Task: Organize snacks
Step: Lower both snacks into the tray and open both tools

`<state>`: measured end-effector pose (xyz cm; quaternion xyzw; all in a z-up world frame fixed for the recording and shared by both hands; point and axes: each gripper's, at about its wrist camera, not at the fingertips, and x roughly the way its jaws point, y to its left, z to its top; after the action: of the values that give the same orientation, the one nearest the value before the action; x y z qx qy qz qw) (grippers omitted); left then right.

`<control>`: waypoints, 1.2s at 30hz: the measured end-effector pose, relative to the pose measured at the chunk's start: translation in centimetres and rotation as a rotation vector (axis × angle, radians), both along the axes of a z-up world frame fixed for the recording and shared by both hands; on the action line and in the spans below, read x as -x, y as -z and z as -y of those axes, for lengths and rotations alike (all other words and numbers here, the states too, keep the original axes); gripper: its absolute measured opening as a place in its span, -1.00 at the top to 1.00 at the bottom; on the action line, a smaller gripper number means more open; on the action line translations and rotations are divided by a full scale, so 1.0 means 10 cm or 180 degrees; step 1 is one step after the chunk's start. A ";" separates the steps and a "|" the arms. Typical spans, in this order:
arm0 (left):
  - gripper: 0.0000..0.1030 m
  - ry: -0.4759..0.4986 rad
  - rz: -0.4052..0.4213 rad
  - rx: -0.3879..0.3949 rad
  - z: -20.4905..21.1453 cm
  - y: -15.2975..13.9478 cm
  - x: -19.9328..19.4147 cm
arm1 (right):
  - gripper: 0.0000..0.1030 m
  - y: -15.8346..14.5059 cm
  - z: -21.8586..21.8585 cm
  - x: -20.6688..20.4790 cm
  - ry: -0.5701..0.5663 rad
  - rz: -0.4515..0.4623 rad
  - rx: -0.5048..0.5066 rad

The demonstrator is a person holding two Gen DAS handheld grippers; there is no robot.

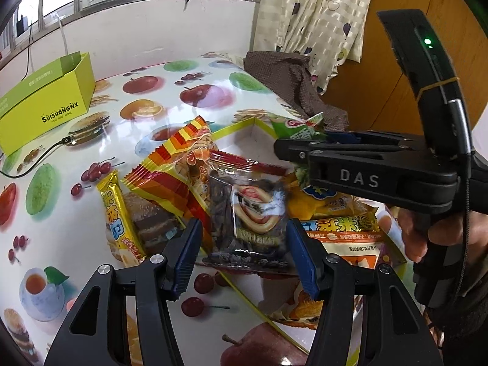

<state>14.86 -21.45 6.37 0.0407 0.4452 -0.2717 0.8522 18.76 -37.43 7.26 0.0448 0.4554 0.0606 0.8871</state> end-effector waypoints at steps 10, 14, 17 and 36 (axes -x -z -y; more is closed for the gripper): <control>-0.13 -0.0023 0.0004 0.0004 -0.01 -0.01 -0.01 | 0.14 0.03 -0.04 -0.03 -0.0038 -0.0019 -0.0016; -0.13 -0.0026 0.0006 0.0004 -0.02 -0.01 -0.01 | 0.13 0.03 -0.05 -0.03 -0.0045 -0.0024 -0.0006; -0.13 -0.0042 0.0013 0.0012 -0.03 -0.01 -0.01 | 0.13 0.03 -0.05 -0.03 -0.0034 -0.0010 -0.0013; -0.13 -0.0116 0.0126 0.0065 -0.15 -0.16 0.14 | 0.00 -0.16 -0.09 0.21 0.0077 0.0171 -0.0016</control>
<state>13.43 -19.93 7.99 0.0292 0.4262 -0.2598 0.8660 16.67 -36.49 8.88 0.0509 0.4306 0.0522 0.8996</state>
